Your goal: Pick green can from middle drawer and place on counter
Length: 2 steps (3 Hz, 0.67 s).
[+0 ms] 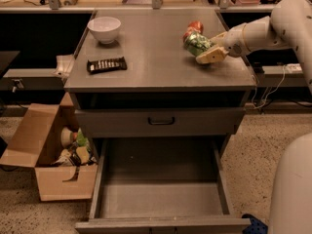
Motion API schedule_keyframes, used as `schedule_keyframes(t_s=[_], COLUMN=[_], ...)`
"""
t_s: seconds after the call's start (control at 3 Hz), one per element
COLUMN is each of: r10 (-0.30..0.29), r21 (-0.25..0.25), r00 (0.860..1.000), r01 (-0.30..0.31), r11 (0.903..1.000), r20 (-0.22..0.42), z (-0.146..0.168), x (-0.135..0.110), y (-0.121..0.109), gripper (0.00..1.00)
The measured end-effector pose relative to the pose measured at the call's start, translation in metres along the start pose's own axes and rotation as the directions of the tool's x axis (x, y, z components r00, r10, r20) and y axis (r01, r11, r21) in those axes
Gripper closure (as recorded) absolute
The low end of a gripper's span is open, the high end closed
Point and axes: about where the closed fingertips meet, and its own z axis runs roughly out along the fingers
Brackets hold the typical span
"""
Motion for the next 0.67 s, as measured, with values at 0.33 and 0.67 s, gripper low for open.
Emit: schedule_keyframes(t_s=[0.33,0.67], r10=[0.0,0.0], r21=[0.0,0.0], r00=[1.0,1.0], r01=[0.0,0.0], r11=[1.0,1.0], r20=[0.0,0.0], z=[0.0,0.0001], x=[0.0,0.0], y=[0.0,0.0], gripper=[0.0,0.0])
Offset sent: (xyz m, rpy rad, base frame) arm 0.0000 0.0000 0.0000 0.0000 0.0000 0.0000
